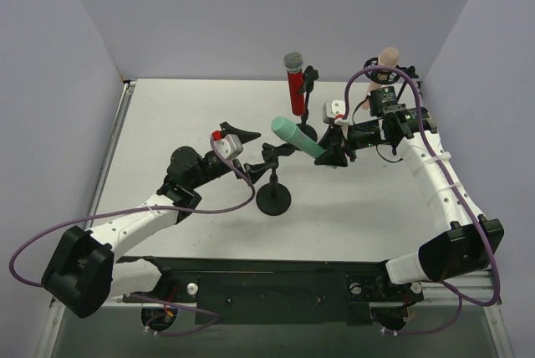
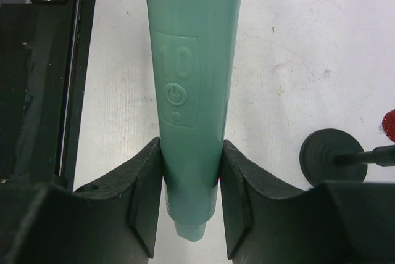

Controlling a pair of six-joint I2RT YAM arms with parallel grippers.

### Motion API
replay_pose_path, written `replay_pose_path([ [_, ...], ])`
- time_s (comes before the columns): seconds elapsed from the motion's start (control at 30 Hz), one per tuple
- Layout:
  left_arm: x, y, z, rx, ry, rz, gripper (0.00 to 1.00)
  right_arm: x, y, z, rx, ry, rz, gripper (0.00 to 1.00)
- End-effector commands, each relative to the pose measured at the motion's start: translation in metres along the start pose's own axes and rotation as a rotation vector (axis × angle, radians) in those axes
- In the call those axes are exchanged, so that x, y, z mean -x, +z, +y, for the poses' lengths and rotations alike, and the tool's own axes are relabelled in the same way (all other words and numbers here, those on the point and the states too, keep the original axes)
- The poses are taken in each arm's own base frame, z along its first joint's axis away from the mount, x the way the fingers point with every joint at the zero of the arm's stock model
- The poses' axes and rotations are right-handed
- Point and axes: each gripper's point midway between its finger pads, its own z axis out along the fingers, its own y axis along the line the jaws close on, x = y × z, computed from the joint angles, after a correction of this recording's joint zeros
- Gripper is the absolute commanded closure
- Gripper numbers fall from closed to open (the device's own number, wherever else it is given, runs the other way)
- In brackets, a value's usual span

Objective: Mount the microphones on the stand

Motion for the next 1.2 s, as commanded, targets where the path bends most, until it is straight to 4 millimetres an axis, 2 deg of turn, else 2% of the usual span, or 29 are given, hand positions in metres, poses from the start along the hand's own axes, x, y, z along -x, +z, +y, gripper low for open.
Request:
replay_pose_path([
  [0.0, 0.039, -0.003, -0.004, -0.101, 0.035, -0.09, 0.04, 0.012, -0.001, 0.011, 0.034, -0.01, -0.068, 1.0],
  [0.03, 0.043, -0.004, -0.001, -0.107, 0.042, -0.094, 0.03, 0.012, -0.001, 0.011, 0.035, -0.009, -0.067, 1.0],
  [0.2, 0.037, 0.0, -0.005, -0.18, -0.023, -0.049, 0.03, 0.012, -0.001, 0.011, 0.037, -0.006, -0.07, 1.0],
  [0.47, 0.04, 0.004, -0.01, -0.25, -0.043, -0.011, 0.03, 0.011, 0.0, 0.012, 0.039, -0.003, -0.07, 1.0],
  [0.93, 0.009, 0.011, -0.003, -0.264, -0.062, 0.135, 0.04, 0.01, 0.0, 0.012, 0.043, 0.001, -0.072, 1.0],
  [1.1, 0.009, 0.012, 0.0, -0.247, -0.07, 0.142, 0.1, 0.009, 0.001, 0.012, 0.045, 0.006, -0.072, 1.0],
  [1.17, 0.01, 0.013, 0.001, -0.242, -0.078, 0.143, 0.18, 0.009, 0.001, 0.012, 0.047, 0.009, -0.071, 1.0],
])
